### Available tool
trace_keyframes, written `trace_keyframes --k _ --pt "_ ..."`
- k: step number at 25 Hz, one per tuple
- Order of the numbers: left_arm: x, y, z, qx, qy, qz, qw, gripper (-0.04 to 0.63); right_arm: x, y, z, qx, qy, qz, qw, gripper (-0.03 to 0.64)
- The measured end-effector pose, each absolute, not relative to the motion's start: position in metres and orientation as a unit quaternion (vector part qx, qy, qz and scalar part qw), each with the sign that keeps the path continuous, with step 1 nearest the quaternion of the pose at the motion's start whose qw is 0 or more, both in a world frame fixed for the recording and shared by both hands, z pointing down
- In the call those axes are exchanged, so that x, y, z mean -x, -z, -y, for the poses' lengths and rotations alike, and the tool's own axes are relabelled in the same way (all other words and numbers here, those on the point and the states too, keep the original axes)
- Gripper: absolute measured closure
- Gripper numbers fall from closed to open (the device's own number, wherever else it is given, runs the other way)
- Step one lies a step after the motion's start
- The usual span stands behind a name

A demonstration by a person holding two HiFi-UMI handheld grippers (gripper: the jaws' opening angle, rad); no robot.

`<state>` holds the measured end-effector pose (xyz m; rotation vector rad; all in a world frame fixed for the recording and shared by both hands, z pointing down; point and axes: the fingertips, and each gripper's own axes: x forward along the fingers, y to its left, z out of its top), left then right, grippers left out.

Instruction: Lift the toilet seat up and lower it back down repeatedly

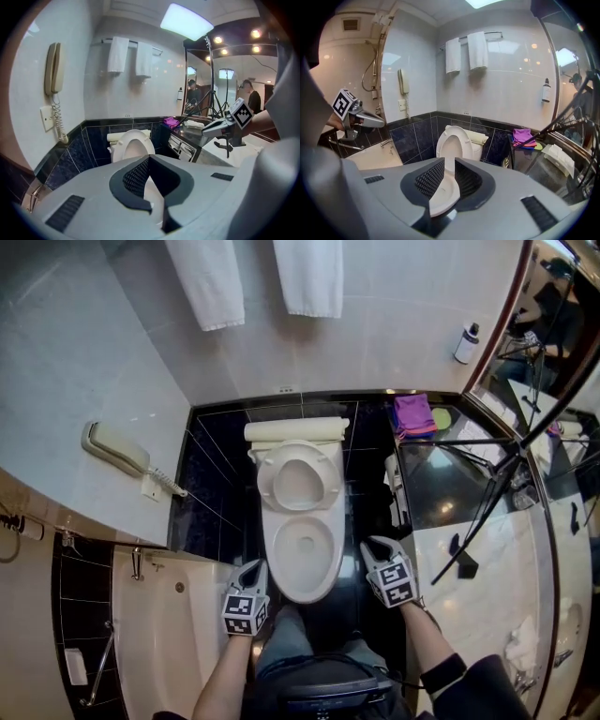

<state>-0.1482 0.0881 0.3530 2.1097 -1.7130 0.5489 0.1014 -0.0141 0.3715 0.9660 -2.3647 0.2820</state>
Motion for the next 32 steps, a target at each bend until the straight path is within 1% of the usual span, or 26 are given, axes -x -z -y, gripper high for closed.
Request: trace_keyframes --k 6,15,17,19,26,28,32 --pt "0.16 -0.371 -0.024 -0.762 -0.208 0.588 0.176 0.598 -0.042 -0.386 0.078 -0.329 -0.039 0.884 0.33 0.448" --pt "0.175 -0.417 0.065 -0.774 -0.218 0.567 0.179 0.598 0.041 -0.408 0.201 -0.279 0.114 0.865 0.401 0.437" --pt "0.175 -0.432 0.081 -0.776 -0.22 0.562 0.18 0.598 0.062 -0.417 0.228 -0.264 0.135 0.861 0.413 0.437" --pt "0.175 -0.448 0.096 -0.778 -0.222 0.559 0.181 0.598 0.08 -0.429 0.253 -0.251 0.142 0.86 0.421 0.42" --pt "0.187 -0.488 0.137 -0.775 -0.216 0.562 0.191 0.598 0.121 -0.469 0.315 -0.221 0.174 0.846 0.453 0.423" --pt "0.19 -0.494 0.143 -0.774 -0.212 0.564 0.195 0.598 0.131 -0.479 0.323 -0.211 0.186 0.842 0.46 0.455" --pt "0.189 -0.504 0.148 -0.776 -0.21 0.56 0.2 0.598 0.14 -0.499 0.336 -0.198 0.206 0.829 0.481 0.493"
